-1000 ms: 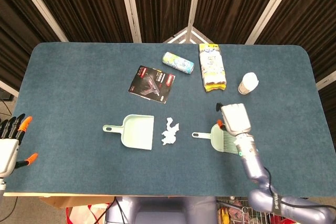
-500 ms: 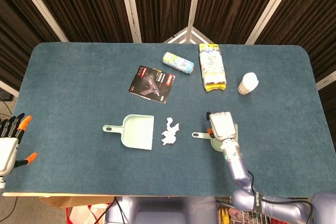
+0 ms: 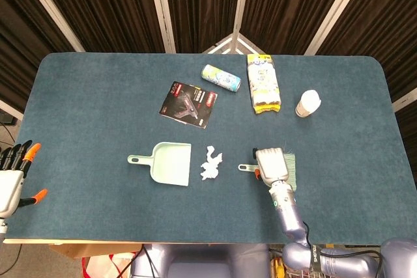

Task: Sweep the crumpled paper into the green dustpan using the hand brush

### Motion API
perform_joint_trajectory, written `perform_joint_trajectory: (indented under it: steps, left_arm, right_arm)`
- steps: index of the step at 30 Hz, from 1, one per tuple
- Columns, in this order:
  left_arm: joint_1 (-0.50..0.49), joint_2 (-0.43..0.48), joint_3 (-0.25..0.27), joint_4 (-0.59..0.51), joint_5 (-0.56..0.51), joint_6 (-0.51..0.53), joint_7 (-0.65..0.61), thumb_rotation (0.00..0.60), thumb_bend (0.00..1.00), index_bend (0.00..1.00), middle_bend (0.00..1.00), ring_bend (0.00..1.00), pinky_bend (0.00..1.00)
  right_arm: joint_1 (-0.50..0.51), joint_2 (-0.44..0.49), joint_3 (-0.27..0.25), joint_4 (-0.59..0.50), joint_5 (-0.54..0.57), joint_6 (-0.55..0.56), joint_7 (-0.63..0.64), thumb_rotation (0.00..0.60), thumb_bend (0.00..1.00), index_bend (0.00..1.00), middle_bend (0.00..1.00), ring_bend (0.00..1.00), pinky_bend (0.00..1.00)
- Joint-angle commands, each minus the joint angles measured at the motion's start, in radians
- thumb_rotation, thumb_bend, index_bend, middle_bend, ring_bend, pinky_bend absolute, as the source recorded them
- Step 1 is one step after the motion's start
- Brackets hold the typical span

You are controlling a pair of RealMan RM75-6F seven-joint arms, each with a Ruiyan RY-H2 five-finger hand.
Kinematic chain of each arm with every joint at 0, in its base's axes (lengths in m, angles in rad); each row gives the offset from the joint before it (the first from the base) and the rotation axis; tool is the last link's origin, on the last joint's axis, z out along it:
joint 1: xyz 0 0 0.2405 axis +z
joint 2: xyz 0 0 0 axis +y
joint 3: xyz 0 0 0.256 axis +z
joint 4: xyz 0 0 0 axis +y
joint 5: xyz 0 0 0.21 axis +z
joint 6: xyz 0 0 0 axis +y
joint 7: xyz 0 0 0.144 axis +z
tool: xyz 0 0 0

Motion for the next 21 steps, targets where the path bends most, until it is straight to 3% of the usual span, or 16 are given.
perform_joint_trajectory:
  steps: [1,21]
  left_arm:
    - [0.001,0.003,0.001,0.001,0.005,0.004,-0.007,0.600,0.00,0.00,0.00,0.00,0.00]
    - [0.000,0.004,0.002,-0.003,0.002,0.004,-0.007,0.600,0.00,0.00,0.00,0.00,0.00]
  right_arm:
    - [-0.006,-0.003,-0.007,0.003,0.014,0.008,-0.007,0.600,0.31,0.46,0.89,0.92,0.81]
    - [0.002,-0.036,-0.011,-0.009,0.027,0.037,-0.013,0.600,0.31,0.44,0.89,0.92,0.81]
